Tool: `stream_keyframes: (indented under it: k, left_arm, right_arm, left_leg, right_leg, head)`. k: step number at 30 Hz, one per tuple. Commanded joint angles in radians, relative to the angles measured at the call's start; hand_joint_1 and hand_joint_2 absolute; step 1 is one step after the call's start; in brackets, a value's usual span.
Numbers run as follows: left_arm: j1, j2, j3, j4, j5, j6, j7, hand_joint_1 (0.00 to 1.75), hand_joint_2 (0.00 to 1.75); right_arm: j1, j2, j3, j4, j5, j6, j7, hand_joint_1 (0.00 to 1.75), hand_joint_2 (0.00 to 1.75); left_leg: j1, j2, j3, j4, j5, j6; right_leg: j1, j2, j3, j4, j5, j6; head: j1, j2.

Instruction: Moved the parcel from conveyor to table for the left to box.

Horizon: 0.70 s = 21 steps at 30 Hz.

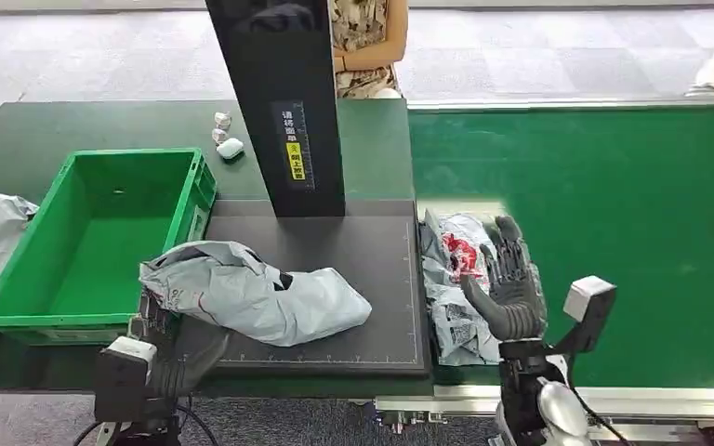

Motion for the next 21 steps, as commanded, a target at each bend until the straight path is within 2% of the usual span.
stream_keyframes:
  k: [1, 4, 6, 11, 12, 17, 21]
  left_arm:
    - [-0.014, -0.015, 0.012, 0.013, -0.01, -0.025, 0.019, 0.0, 1.75]
    - [-0.024, 0.017, -0.014, 0.025, 0.009, -0.121, 0.053, 0.0, 1.75]
    - [-0.045, 0.05, -0.035, 0.058, 0.087, -0.302, 0.085, 0.0, 1.75]
    - [-0.087, 0.062, -0.046, 0.13, 0.091, -0.429, 0.082, 0.0, 1.75]
    - [-0.107, 0.069, -0.06, 0.154, 0.115, -0.494, 0.082, 0.0, 1.75]
    - [-0.192, 0.088, -0.098, 0.243, 0.117, -0.571, 0.083, 0.0, 1.75]
    - [-0.316, 0.118, -0.15, 0.339, 0.131, -0.589, 0.074, 0.0, 1.75]
  right_arm:
    - [0.138, 0.024, -0.143, -0.073, 0.01, -0.004, 0.022, 0.0, 1.75]
    - [0.126, 0.027, -0.131, -0.057, 0.019, 0.014, 0.032, 0.0, 1.75]
    - [0.097, 0.024, -0.108, -0.018, 0.022, 0.039, 0.037, 0.0, 1.75]
    - [0.059, 0.024, -0.084, 0.027, 0.022, 0.041, 0.036, 0.0, 1.75]
    - [0.05, 0.016, -0.072, 0.04, 0.022, 0.042, 0.036, 0.0, 1.75]
    - [0.027, 0.006, -0.054, 0.077, 0.012, 0.043, 0.036, 0.0, 1.75]
    - [0.018, -0.002, -0.053, 0.082, 0.003, 0.037, 0.037, 0.0, 1.75]
  left_leg:
    - [0.0, -0.002, 0.002, -0.001, 0.0, 0.0]
    - [0.0, 0.0, 0.003, -0.002, 0.0, 0.0]
    - [0.0, 0.0, 0.004, -0.002, 0.0, 0.0]
    - [0.0, 0.0, 0.003, -0.002, 0.001, 0.0]
    - [0.0, 0.001, 0.006, -0.004, 0.001, 0.0]
    - [0.0, -0.001, 0.004, -0.003, 0.001, 0.0]
    - [0.0, -0.002, 0.006, -0.004, 0.002, 0.0]
  right_leg:
    - [0.0, -0.002, 0.003, -0.001, -0.001, 0.0]
    - [0.0, 0.0, 0.003, -0.001, -0.001, 0.0]
    - [0.0, 0.0, 0.004, -0.002, 0.0, 0.0]
    - [0.0, 0.001, 0.003, -0.002, 0.0, 0.0]
    - [0.0, 0.001, 0.006, -0.003, 0.001, 0.0]
    - [0.0, 0.0, 0.005, -0.002, 0.0, 0.0]
    - [0.0, -0.002, 0.006, -0.003, 0.001, 0.0]
  head:
    - [0.0, 0.0]
    - [0.0, 0.0]
    - [0.0, 0.0]
    - [0.0, 0.0]
    - [0.0, 0.0]
    - [0.0, 0.0]
    - [0.0, 0.0]
